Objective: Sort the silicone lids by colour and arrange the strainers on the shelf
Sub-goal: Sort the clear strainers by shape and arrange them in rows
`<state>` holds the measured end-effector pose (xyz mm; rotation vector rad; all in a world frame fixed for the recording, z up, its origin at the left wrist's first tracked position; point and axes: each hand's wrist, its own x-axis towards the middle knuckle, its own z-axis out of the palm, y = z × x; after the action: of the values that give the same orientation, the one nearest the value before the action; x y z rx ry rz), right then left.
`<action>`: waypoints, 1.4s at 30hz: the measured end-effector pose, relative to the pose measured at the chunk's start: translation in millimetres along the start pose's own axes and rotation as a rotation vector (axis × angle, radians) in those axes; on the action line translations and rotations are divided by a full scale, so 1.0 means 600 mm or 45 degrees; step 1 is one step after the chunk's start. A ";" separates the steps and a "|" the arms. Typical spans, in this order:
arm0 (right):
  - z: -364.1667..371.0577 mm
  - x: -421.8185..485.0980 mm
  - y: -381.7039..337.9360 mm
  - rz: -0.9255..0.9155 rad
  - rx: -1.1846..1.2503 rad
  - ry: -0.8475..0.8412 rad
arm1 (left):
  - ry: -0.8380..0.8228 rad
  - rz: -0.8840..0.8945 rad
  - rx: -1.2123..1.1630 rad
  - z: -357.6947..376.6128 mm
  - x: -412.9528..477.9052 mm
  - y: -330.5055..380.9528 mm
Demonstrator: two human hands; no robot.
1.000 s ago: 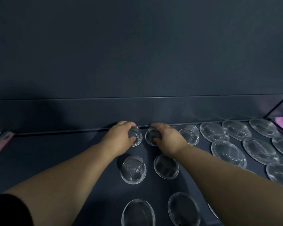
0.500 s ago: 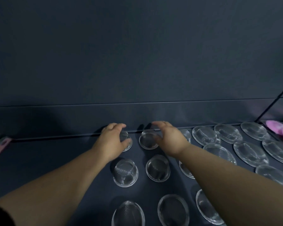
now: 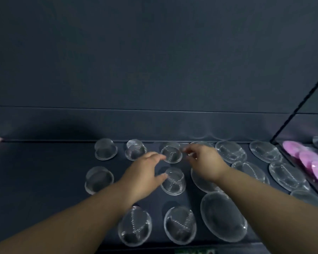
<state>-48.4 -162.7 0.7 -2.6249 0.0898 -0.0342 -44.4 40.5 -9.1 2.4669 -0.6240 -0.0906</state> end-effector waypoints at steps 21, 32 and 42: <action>0.035 0.127 0.045 -0.380 -0.169 -0.206 | -0.023 -0.333 -0.056 0.071 0.006 0.050; 0.004 -0.008 0.025 -0.402 0.060 0.024 | 0.066 -0.317 0.079 0.009 -0.066 0.035; 0.019 -0.147 -0.021 -0.172 -0.006 -0.357 | -0.401 -0.297 0.238 -0.013 -0.147 0.007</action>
<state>-135.3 -139.9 -3.4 -2.6075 -0.1847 0.2871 -122.7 81.5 -6.8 2.7243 -0.4868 -0.5430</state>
